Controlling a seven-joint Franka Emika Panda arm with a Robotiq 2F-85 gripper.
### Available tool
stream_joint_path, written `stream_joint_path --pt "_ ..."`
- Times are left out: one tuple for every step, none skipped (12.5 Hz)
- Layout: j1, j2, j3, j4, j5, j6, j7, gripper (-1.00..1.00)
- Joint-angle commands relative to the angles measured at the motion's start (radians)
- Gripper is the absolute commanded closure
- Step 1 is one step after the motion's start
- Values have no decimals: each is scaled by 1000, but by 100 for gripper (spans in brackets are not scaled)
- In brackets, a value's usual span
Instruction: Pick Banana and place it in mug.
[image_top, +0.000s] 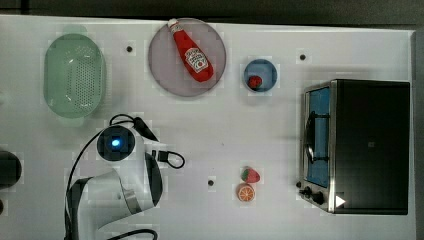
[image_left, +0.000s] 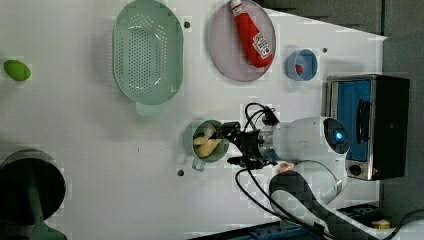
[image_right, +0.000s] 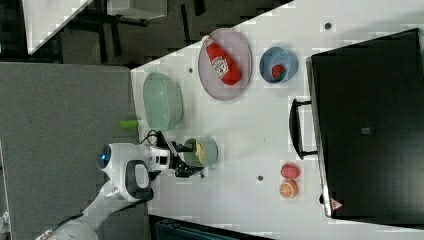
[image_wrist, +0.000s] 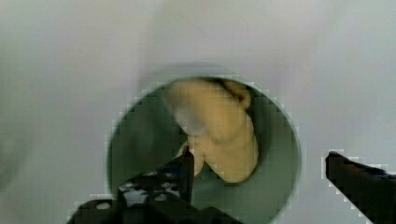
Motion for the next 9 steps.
stream_joint_path --pt "16 -86 26 31 16 37 50 -100" --pt "11 -110 18 38 16 33 50 -100" --pt "3 -154 0 45 16 24 47 -100" --pt "-3 -200 -22 58 16 -15 31 -100" --pt "-9 -250 -49 78 15 -81 -6 -100" --pt "-14 -302 -83 104 15 -163 -50 -100" --pt "-21 -347 -120 140 15 -252 -70 -100" --pt "-28 -380 -160 184 15 -338 -70 -100" --pt "-34 -403 -202 238 15 -425 -78 -100"
